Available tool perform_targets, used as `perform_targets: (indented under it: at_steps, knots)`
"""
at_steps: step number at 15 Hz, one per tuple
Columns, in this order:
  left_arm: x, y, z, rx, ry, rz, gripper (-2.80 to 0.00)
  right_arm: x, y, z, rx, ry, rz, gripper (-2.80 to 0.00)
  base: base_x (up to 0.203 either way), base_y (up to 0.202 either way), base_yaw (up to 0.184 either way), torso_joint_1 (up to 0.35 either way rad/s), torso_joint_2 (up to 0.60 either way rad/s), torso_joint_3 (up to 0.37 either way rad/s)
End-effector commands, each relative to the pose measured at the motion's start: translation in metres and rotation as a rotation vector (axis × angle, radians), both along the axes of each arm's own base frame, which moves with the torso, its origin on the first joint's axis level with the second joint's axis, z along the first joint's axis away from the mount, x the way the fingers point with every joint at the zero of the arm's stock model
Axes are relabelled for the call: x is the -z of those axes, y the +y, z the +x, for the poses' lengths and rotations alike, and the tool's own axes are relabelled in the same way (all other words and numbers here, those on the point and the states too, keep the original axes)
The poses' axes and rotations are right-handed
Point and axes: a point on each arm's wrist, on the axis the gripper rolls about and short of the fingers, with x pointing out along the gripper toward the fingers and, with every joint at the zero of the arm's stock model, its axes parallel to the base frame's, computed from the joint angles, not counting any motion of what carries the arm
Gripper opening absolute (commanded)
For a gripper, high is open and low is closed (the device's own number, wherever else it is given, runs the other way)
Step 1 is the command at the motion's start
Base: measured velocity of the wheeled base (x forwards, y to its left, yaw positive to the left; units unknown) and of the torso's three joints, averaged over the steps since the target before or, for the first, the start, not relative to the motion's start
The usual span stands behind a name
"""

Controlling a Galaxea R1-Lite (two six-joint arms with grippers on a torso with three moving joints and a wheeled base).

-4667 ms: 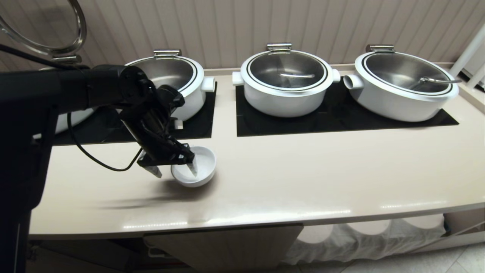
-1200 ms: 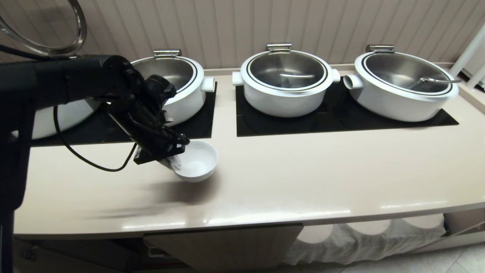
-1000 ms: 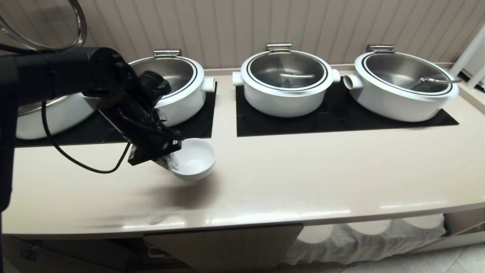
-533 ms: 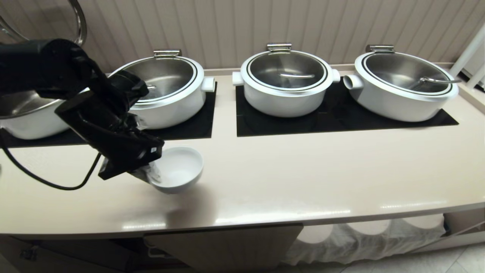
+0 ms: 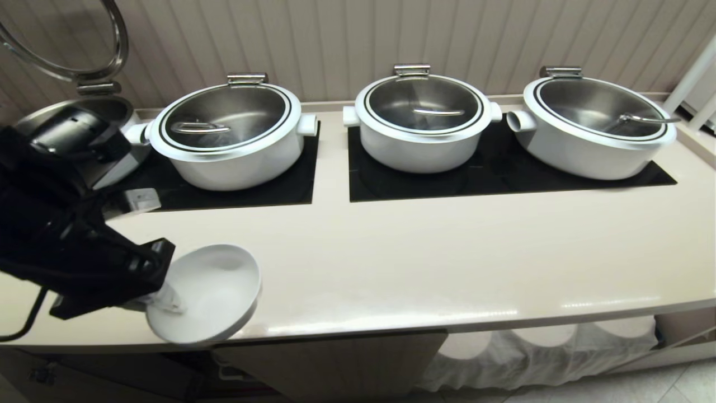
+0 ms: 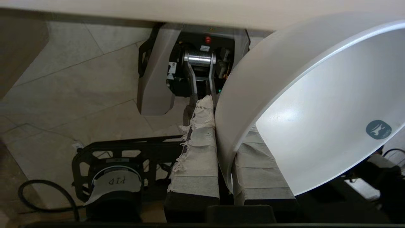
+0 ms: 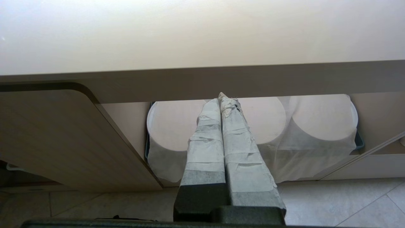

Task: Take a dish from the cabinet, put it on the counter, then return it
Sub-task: Put it back into the cabinet

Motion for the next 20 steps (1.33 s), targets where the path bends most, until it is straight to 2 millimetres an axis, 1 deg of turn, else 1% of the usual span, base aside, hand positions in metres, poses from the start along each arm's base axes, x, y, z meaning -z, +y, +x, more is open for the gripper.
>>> perform_targets:
  at_steps: [1,2,5,8,15,17,20]
  knots:
    - [-0.001,0.007,-0.039,0.014,-0.029,-0.002,-2.80,0.000,0.000,0.000,-0.001,0.000,-0.002,-2.80,0.000,0.000,0.000,0.000,0.00,0.000]
    - [0.002,0.009,-0.050,0.020,-0.028,-0.001,-2.80,0.000,0.000,0.000,-0.002,0.000,0.000,-2.80,0.000,0.000,0.000,0.000,0.00,0.000]
    - [0.015,0.013,-0.073,0.025,-0.049,0.005,-2.80,0.000,0.000,0.000,-0.002,0.000,0.000,-2.80,0.000,0.000,0.000,0.000,0.00,0.000]
    - [0.023,0.016,-0.089,0.028,-0.056,0.009,-2.80,0.000,0.000,0.000,0.000,0.000,0.000,-2.80,0.000,0.000,0.000,0.000,0.00,0.000]
    - [0.026,0.021,-0.111,0.024,-0.085,0.001,-2.80,0.000,0.000,0.000,0.000,0.000,-0.001,-2.80,0.000,0.000,0.000,0.000,0.00,0.000]
    - [0.030,0.021,-0.112,0.023,-0.067,0.012,-2.80,0.000,0.000,0.000,0.000,0.000,-0.001,-2.80,0.000,0.000,0.000,0.000,0.00,0.000]
    - [0.031,0.020,-0.110,0.027,-0.061,0.012,-2.80,0.000,0.000,0.000,0.000,0.000,0.000,-2.80,0.000,0.000,0.000,0.000,0.00,0.000]
